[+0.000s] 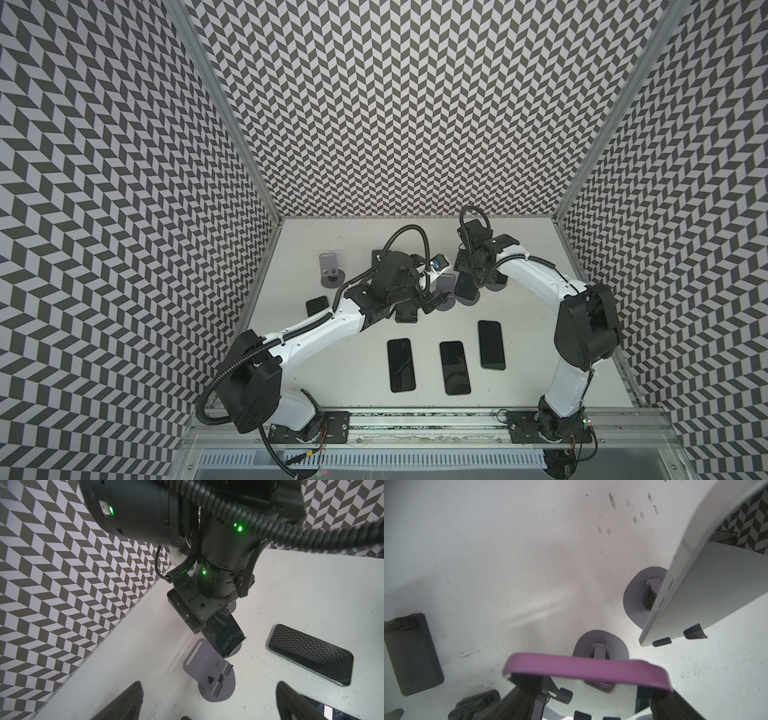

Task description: Remove the phone from the phone stand

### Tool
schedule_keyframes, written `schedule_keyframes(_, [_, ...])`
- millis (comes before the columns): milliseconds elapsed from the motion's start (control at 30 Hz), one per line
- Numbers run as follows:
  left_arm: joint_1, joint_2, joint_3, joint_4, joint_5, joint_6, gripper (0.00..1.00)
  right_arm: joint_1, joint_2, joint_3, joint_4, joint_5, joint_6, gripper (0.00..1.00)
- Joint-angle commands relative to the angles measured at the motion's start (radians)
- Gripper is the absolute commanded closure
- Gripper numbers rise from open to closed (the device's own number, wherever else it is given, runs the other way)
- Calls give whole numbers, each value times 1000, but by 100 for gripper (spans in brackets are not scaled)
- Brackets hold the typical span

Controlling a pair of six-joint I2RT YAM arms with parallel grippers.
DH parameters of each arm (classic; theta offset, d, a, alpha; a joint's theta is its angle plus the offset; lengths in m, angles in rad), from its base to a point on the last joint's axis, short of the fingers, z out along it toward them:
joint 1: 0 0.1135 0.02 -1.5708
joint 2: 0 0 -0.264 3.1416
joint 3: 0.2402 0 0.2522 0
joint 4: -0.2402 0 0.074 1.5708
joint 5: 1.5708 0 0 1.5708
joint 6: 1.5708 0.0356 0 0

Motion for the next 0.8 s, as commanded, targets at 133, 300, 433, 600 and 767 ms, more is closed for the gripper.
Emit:
schedule_keyframes(133, [-6, 9, 12, 7, 10, -3, 0, -7, 26, -4, 29, -9, -14, 18])
schedule_keyframes(300, [-7, 11, 16, 4, 12, -3, 0, -10, 34, 6, 31, -11, -22, 19])
schedule_keyframes(433, [-7, 18, 22, 3, 12, -3, 0, -9, 39, 12, 31, -15, -26, 19])
schedule_keyframes(600, [-6, 22, 25, 4, 10, 1, 0, -10, 47, 15, 31, -21, -31, 20])
schedule_keyframes(767, [-5, 24, 24, 4, 2, 5, 0, -10, 55, 21, 34, -16, -41, 21])
